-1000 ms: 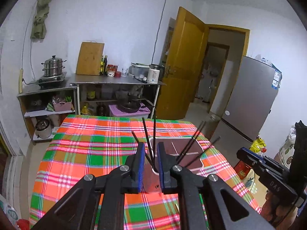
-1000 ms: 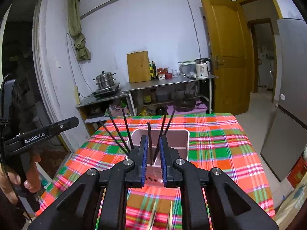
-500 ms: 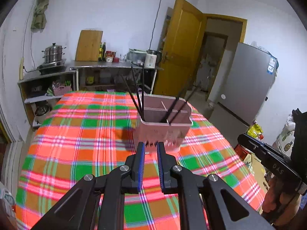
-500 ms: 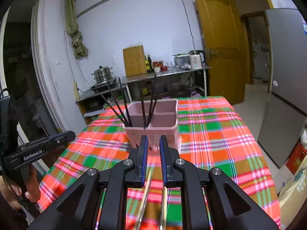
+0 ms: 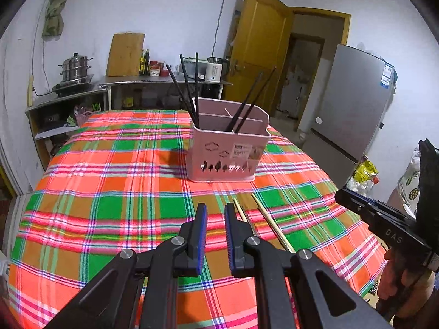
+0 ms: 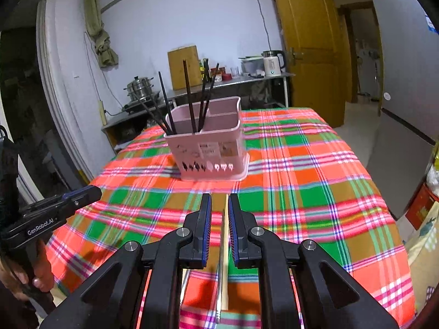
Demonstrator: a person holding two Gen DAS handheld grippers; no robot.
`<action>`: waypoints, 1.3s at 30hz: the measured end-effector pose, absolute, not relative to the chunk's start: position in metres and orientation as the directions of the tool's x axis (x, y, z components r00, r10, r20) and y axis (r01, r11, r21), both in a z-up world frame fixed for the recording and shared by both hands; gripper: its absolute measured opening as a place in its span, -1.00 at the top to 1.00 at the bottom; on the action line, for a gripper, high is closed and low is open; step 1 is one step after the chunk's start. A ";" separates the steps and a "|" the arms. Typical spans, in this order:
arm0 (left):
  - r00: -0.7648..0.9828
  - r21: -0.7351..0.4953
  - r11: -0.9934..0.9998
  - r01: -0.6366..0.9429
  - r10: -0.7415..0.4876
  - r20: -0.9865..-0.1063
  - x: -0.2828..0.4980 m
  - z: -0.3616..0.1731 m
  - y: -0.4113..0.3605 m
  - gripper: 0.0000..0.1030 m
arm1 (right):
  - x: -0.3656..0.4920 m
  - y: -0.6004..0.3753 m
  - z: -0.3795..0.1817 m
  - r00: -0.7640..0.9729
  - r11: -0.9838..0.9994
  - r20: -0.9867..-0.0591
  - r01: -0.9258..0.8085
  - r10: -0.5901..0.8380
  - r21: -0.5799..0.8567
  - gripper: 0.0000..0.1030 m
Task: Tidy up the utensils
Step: 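Move both grippers back to the wooden chopsticks on the tablecloth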
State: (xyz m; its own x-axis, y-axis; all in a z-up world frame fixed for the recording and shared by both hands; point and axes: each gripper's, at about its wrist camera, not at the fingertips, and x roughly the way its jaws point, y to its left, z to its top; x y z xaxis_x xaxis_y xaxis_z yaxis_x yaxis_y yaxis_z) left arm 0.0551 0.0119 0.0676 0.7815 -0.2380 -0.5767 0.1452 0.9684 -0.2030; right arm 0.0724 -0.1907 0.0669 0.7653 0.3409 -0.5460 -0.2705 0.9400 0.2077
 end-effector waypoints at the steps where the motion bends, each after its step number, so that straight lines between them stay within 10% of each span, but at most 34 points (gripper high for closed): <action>1: 0.779 -0.205 0.968 0.146 -0.240 -0.579 0.055 0.066 0.012 0.77 | 0.071 -0.191 0.064 0.763 0.941 -0.551 -0.269 0.338 0.205 0.76; 39: 0.581 -0.364 0.920 0.147 -0.378 -0.721 0.157 -0.006 -0.017 0.77 | 0.159 -0.163 -0.003 0.571 0.929 -0.740 -0.306 0.356 0.210 0.76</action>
